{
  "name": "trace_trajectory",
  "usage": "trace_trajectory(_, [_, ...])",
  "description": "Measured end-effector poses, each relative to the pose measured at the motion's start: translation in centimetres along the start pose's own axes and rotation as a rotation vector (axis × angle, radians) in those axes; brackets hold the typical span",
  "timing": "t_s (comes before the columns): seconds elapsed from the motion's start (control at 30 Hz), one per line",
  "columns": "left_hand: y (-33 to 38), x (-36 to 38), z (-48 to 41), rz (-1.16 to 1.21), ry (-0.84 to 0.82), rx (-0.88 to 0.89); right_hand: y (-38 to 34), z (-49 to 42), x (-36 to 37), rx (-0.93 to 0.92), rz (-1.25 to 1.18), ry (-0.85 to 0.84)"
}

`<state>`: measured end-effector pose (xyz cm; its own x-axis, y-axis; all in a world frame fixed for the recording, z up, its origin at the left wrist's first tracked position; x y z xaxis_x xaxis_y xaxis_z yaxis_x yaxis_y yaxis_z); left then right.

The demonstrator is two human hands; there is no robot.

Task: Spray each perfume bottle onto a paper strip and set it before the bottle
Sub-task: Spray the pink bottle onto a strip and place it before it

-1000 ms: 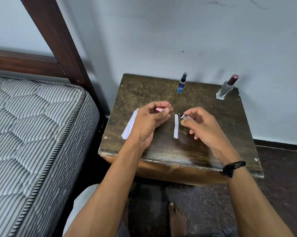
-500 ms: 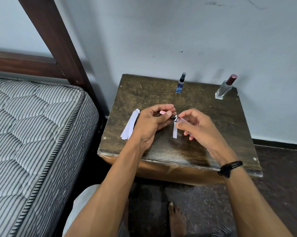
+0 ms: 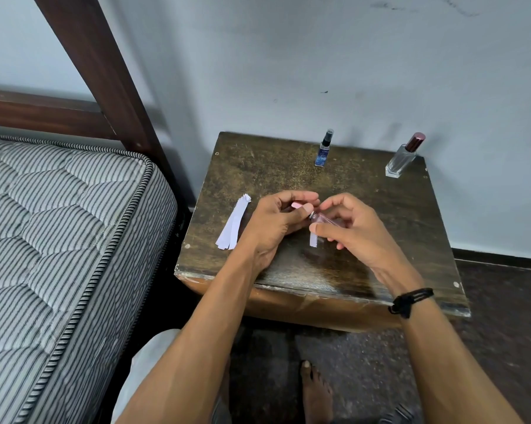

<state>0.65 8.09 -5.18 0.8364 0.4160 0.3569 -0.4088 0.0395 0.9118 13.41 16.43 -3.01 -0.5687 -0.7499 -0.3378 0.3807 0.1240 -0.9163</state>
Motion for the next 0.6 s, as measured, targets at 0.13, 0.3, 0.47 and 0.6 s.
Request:
trace_trajectory(0.13, [0.06, 0.37, 0.06, -0.029, -0.036, -0.012, -0.04, 0.09, -0.19, -0.021, 0.029, 0.020])
trace_trajectory(0.3, [0.39, 0.27, 0.18, -0.035, -0.030, 0.000, -0.14, 0.14, -0.69, -0.045, 0.067, 0.086])
trace_trajectory(0.47, [0.56, 0.08, 0.22, -0.023, -0.009, 0.004, -0.43, 0.20, -0.89, -0.065, 0.059, 0.123])
trace_trajectory(0.6, [0.64, -0.10, 0.32, 0.024, 0.056, 0.015, -0.43, 0.17, -0.88, -0.068, 0.068, 0.139])
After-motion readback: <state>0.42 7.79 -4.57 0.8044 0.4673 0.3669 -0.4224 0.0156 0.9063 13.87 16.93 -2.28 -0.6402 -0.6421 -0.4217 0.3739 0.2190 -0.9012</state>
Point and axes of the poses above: each hand's wrist, its own z-axis away from the middle knuckle, its own x-axis out of the palm, y = z × x, the point moved 7 cm from there along -z, towards the middle knuckle, and after that the axes turned 3 degrees about -y, right-handed, at the moved point
